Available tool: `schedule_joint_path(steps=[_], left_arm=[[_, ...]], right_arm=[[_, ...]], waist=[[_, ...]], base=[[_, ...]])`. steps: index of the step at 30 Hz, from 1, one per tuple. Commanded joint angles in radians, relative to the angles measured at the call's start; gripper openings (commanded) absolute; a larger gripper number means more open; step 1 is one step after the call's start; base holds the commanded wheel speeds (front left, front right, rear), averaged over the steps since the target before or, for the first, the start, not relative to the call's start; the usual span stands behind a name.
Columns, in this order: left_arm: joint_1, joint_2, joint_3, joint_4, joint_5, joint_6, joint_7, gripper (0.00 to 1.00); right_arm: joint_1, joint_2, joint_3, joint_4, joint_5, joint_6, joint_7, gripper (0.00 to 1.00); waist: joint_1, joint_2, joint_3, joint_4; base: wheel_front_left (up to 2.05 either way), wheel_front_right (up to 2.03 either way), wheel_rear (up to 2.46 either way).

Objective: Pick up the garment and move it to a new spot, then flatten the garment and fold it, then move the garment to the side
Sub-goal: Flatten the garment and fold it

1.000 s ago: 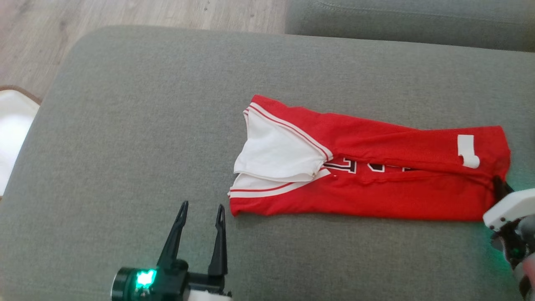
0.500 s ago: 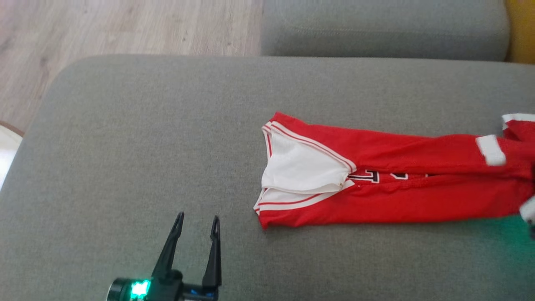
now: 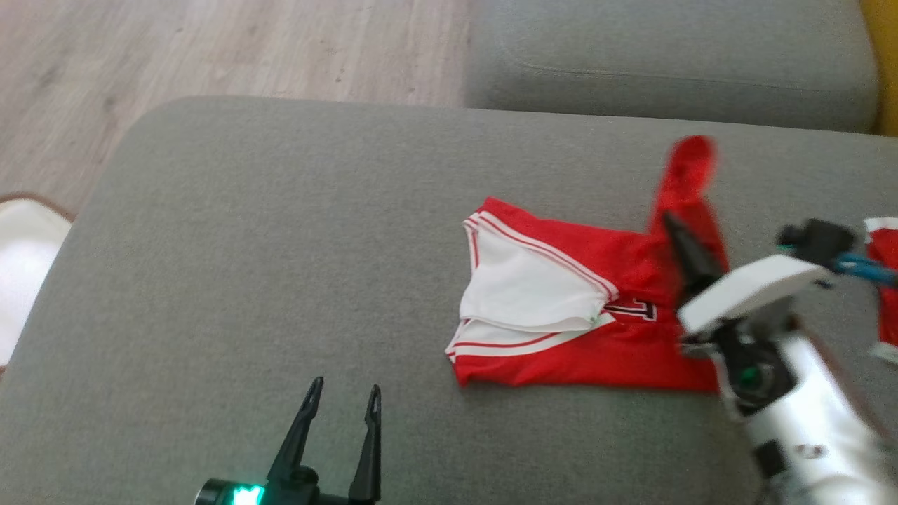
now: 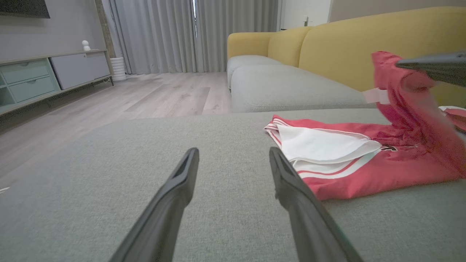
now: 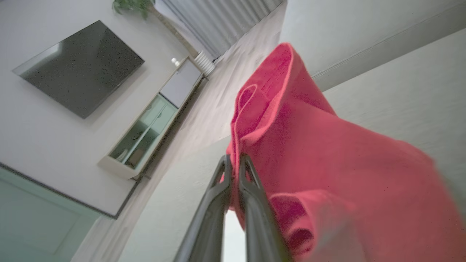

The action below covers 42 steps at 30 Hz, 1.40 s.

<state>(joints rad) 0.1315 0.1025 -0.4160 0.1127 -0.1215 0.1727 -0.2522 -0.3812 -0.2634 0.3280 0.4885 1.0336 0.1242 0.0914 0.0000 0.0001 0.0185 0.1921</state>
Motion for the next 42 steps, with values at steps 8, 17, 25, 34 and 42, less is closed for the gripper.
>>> schedule_joint_path(steps=[8, 17, 25, 34, 42], left_arm=[[-0.050, -0.028, 0.033, -0.008, 0.027, -0.025, -0.010, 1.00], [-0.058, -0.039, 0.032, 0.009, 0.028, -0.030, -0.010, 1.00], [-0.061, -0.044, 0.053, 0.017, 0.025, -0.022, -0.010, 1.00], [-0.029, -0.047, 0.109, 0.016, -0.023, -0.029, -0.010, 1.00], [-0.006, -0.050, 0.158, -0.007, -0.045, -0.014, -0.010, 1.00]], right_arm=[[-0.091, 0.197, 0.004, 0.002, -0.088, 0.007, 0.031, 0.00], [-0.118, 0.213, 0.112, 0.038, -0.010, 0.007, 0.020, 0.02], [-0.134, 0.213, 0.200, 0.022, 0.058, 0.007, -0.060, 1.00], [-0.065, 0.059, 0.161, -0.045, -0.241, 0.007, -0.229, 1.00], [0.106, -0.035, 0.012, -0.081, -0.502, 0.007, -0.341, 1.00]], waist=[[0.0000, -0.0001, 0.037, 0.080], [0.0000, -0.0001, 0.045, 0.097], [0.0000, -0.0001, 0.026, 0.055], [0.0000, -0.0001, -0.034, -0.025], [0.0000, -0.0001, -0.072, -0.090]], base=[[0.00, 0.00, 0.00], [0.00, 0.00, 0.00], [0.00, 0.00, 0.00], [0.00, 0.00, 0.00], [0.00, 0.00, 0.00]])
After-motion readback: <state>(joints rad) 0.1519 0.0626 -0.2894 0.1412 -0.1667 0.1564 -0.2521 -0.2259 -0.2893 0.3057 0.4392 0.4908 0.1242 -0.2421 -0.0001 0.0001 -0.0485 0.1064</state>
